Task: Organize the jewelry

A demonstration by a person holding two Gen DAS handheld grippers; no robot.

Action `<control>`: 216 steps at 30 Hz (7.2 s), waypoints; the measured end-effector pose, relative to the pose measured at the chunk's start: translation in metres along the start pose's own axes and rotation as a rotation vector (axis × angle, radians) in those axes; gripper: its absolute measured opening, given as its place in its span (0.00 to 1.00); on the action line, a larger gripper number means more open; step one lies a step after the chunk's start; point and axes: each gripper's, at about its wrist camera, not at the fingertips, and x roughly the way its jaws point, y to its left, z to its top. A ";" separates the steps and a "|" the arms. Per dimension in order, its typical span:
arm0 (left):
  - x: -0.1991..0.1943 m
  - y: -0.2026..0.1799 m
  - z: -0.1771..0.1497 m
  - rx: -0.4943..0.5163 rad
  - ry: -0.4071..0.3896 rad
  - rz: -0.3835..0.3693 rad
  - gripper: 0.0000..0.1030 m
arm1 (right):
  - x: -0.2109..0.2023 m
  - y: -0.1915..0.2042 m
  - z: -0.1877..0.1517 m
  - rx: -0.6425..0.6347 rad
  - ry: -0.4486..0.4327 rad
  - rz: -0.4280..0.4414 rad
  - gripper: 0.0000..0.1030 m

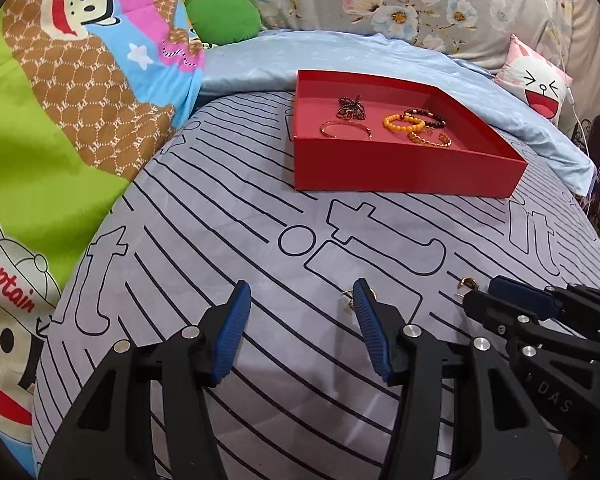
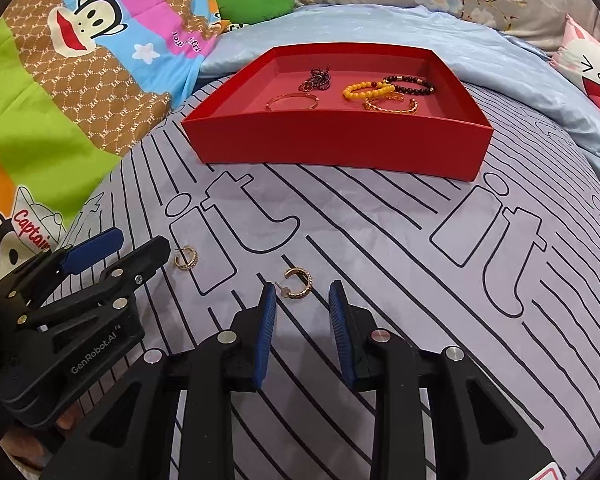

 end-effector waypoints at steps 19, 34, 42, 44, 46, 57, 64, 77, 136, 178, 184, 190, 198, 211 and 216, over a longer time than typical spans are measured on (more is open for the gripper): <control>0.003 -0.007 -0.004 0.008 0.025 -0.028 0.50 | 0.004 0.006 0.001 -0.062 -0.024 -0.082 0.16; 0.013 -0.019 -0.001 0.010 0.061 -0.050 0.49 | -0.005 -0.015 -0.002 0.017 -0.026 -0.077 0.16; 0.014 -0.022 0.000 0.018 0.061 -0.053 0.35 | -0.003 -0.017 -0.004 0.028 -0.021 -0.070 0.16; 0.014 -0.023 0.000 0.022 0.061 -0.056 0.32 | -0.003 -0.018 -0.004 0.029 -0.021 -0.069 0.16; 0.015 -0.023 0.001 0.027 0.061 -0.062 0.26 | -0.003 -0.018 -0.004 0.029 -0.022 -0.069 0.16; 0.015 -0.029 0.001 0.050 0.063 -0.071 0.16 | -0.006 -0.018 -0.003 0.030 -0.025 -0.065 0.16; 0.011 -0.032 0.004 0.045 0.073 -0.096 0.16 | -0.015 -0.021 0.001 0.052 -0.039 -0.035 0.16; -0.005 -0.056 0.041 0.087 0.008 -0.133 0.16 | -0.038 -0.029 0.025 0.045 -0.118 -0.047 0.16; 0.131 -0.073 0.182 0.131 -0.017 -0.050 0.16 | 0.073 -0.079 0.179 0.025 -0.117 -0.094 0.17; 0.034 -0.077 0.148 0.107 -0.084 -0.026 0.38 | -0.021 -0.057 0.130 0.038 -0.215 -0.138 0.26; 0.025 -0.073 0.128 0.088 -0.069 -0.024 0.42 | -0.029 -0.049 0.109 0.035 -0.211 -0.150 0.26; 0.022 -0.068 0.110 0.066 -0.051 -0.015 0.48 | -0.030 -0.048 0.091 0.046 -0.198 -0.165 0.31; 0.024 -0.063 0.096 0.050 -0.034 -0.015 0.48 | -0.026 -0.046 0.079 0.058 -0.188 -0.173 0.35; 0.032 -0.056 0.079 0.021 -0.019 0.005 0.55 | -0.016 -0.045 0.064 0.076 -0.173 -0.191 0.42; 0.032 -0.053 0.077 0.016 -0.041 0.035 0.66 | -0.015 -0.050 0.062 0.093 -0.172 -0.191 0.46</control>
